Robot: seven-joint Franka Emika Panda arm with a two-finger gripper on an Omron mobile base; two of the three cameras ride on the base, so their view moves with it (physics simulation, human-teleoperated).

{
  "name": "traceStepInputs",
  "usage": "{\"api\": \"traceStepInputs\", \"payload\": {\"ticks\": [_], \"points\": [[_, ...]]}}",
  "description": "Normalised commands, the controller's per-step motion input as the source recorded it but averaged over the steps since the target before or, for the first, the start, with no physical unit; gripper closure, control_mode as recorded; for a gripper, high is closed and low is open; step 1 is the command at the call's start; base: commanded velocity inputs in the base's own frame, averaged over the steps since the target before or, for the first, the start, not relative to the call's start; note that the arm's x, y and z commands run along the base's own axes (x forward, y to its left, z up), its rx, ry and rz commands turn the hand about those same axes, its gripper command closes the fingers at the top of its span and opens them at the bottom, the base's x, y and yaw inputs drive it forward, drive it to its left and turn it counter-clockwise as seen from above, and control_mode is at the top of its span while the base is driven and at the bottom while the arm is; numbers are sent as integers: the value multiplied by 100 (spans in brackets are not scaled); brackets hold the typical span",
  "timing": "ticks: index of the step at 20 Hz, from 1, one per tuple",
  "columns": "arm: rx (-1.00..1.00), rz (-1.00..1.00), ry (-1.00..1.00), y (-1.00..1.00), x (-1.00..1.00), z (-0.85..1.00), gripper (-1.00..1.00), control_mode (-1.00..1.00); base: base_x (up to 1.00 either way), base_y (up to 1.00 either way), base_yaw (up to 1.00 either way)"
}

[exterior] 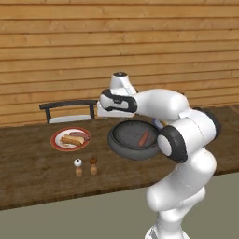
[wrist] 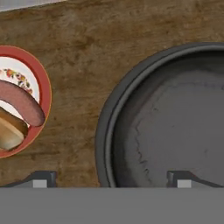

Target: Place one bun and one sausage from the bowl on each plate.

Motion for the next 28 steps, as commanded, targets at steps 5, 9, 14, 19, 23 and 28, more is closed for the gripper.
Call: {"api": "traceStepInputs", "payload": {"ticks": [5,9,14,19,23,28], "points": [[0,-21,6,-73,-28,-5,-100,-100,0,0,0],[0,-18,5,-67,-30,-19,-100,-100,0,0,0],[0,-14,4,-57,-18,-15,-100,-100,0,0,0],[0,-6,1,-32,-14,-27,-100,-100,0,0,0],[0,-1,1,-2,-2,-28,-100,-100,0,0,0],[0,0,0,-9,-7,-7,-100,-100,0,0,0]]}}
